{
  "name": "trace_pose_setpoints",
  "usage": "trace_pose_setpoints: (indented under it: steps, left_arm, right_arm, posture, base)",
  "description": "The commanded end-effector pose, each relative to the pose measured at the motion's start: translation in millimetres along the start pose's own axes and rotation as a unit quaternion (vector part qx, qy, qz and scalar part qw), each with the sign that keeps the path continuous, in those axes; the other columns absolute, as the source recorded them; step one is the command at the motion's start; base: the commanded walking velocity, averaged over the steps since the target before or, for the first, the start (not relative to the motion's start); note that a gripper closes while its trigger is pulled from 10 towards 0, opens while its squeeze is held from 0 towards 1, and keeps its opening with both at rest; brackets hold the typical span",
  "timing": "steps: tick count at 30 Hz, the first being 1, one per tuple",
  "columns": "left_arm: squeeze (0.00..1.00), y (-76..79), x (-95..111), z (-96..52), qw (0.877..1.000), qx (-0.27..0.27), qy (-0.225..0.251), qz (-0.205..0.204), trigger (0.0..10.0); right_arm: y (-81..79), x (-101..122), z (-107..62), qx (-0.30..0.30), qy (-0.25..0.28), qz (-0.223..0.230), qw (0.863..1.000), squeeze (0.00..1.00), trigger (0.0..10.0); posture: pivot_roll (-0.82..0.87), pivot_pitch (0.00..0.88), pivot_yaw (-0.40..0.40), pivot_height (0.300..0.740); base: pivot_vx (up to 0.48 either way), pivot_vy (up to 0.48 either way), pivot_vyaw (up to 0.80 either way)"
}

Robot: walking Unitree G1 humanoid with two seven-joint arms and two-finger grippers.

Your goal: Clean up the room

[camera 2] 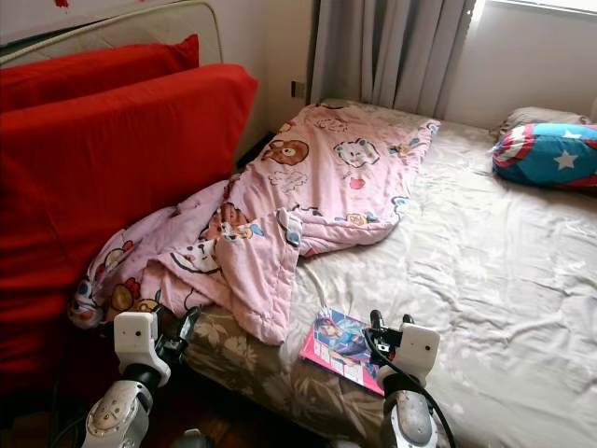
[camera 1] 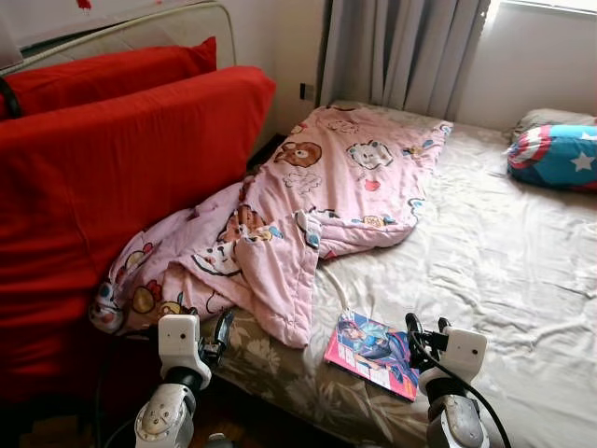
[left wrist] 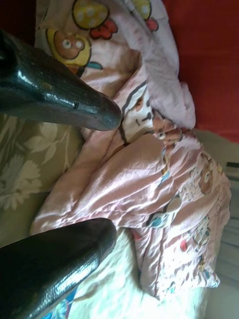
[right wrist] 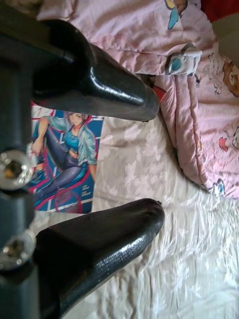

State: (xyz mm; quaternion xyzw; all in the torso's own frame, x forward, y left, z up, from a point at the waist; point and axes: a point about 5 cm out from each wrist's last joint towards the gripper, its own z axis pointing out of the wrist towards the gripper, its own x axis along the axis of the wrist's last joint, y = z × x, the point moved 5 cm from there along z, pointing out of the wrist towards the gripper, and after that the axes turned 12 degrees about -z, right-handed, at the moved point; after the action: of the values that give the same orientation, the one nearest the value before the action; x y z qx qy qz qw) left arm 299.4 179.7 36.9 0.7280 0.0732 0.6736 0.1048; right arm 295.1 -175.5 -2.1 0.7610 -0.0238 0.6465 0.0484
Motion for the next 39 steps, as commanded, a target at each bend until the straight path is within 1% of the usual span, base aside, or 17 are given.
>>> trace_pose_setpoints:
  steps: [1, 8, 11, 13, 15, 17, 33, 39]
  left_arm:
    - [0.00, 3.5, 4.5, 1.4, 1.000, -0.006, 0.005, 0.003, 10.0]
    - [0.00, 5.7, 3.4, 2.1, 1.000, -0.010, 0.001, 0.001, 10.0]
    - [0.00, 6.4, 2.9, 2.1, 1.000, -0.012, -0.001, 0.000, 10.0]
    - [0.00, 6.5, 2.9, 2.1, 1.000, -0.012, -0.001, -0.001, 10.0]
    - [0.00, 6.8, 2.5, 2.1, 1.000, -0.013, -0.003, -0.001, 10.0]
    - [0.00, 7.2, 2.1, 2.2, 1.000, -0.014, -0.003, -0.001, 10.0]
    - [0.00, 8.4, 1.9, 2.2, 1.000, -0.016, -0.006, 0.001, 10.0]
    - [0.00, 8.2, 1.4, 1.8, 1.000, -0.016, -0.009, 0.002, 10.0]
  right_arm:
    - [-1.7, -1.3, 0.9, 0.003, -0.005, 0.002, 1.000, 0.00, 10.0]
    - [-3.6, -3.1, 1.5, 0.007, -0.011, 0.001, 1.000, 0.00, 10.0]
    - [-4.9, -6.9, 1.9, 0.010, -0.024, -0.005, 1.000, 0.00, 10.0]
    - [-5.9, -8.8, 2.2, 0.012, -0.029, -0.002, 0.999, 0.00, 10.0]
    - [-6.4, -6.2, 1.8, 0.013, -0.020, 0.002, 1.000, 0.00, 10.0]
    - [-6.5, -3.9, 1.3, 0.014, -0.011, 0.008, 1.000, 0.00, 10.0]
    - [-10.3, -5.4, 1.1, 0.023, -0.016, 0.005, 1.000, 0.00, 10.0]
    - [-12.6, -10.9, 1.2, 0.026, -0.034, -0.005, 0.999, 0.00, 10.0]
  posture:
    - [-0.03, 0.039, -0.038, 0.656]
    - [-0.03, 0.041, -0.034, 0.656]
    - [-0.03, 0.042, -0.034, 0.656]
    - [-0.03, 0.043, -0.033, 0.646]
    - [-0.03, 0.044, -0.032, 0.631]
    - [-0.03, 0.044, -0.032, 0.631]
    - [-0.03, 0.045, -0.029, 0.631]
    - [-0.03, 0.046, -0.027, 0.631]
  base:
    - [0.000, 0.000, 0.00]
    - [0.000, 0.000, 0.00]
    - [0.000, 0.000, 0.00]
    - [0.000, 0.000, 0.00]
    - [0.000, 0.000, 0.00]
    - [0.000, 0.000, 0.00]
    - [0.000, 0.000, 0.00]
    - [0.000, 0.000, 0.00]
